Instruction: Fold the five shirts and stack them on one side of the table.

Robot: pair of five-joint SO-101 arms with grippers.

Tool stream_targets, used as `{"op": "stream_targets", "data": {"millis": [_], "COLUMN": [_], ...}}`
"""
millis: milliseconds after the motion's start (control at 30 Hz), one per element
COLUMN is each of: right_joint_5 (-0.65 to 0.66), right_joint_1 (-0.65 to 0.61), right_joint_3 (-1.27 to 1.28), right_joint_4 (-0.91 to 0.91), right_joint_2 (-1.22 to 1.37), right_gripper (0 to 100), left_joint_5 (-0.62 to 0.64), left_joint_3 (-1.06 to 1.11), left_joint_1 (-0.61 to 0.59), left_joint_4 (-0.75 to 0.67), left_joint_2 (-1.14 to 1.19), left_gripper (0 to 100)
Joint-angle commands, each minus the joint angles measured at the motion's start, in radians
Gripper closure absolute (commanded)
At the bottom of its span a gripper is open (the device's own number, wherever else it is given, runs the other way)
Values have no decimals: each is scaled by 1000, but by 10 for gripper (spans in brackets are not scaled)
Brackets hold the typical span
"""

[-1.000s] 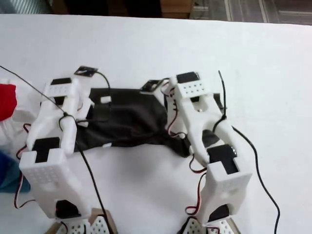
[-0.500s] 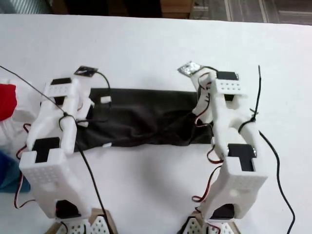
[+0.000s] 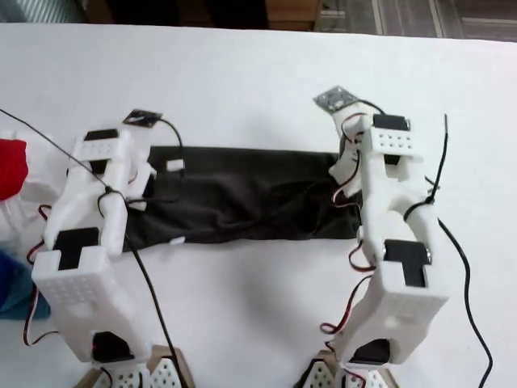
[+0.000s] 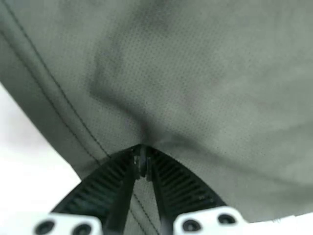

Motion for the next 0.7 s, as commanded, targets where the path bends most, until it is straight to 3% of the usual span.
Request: {"op": "stream_targets", "data": {"millis": [0, 200, 667], "right_joint_5": [-17, -18, -17], "right_joint_1": [-70, -174, -219], "right_joint_3": [-61, -8, 184], "right_joint_4": [56, 65, 39], "right_joint_2": [-131, -182, -182], "right_gripper": [977, 978, 978], "left_joint_5": [-8, -8, -8], "left_joint_3": [-28, -28, -30], "left_joint_1": [9, 9, 9], "left_joint_4": [0, 0, 0], "left_joint_2": [12, 12, 12], "left_gripper": [976, 976, 976]}}
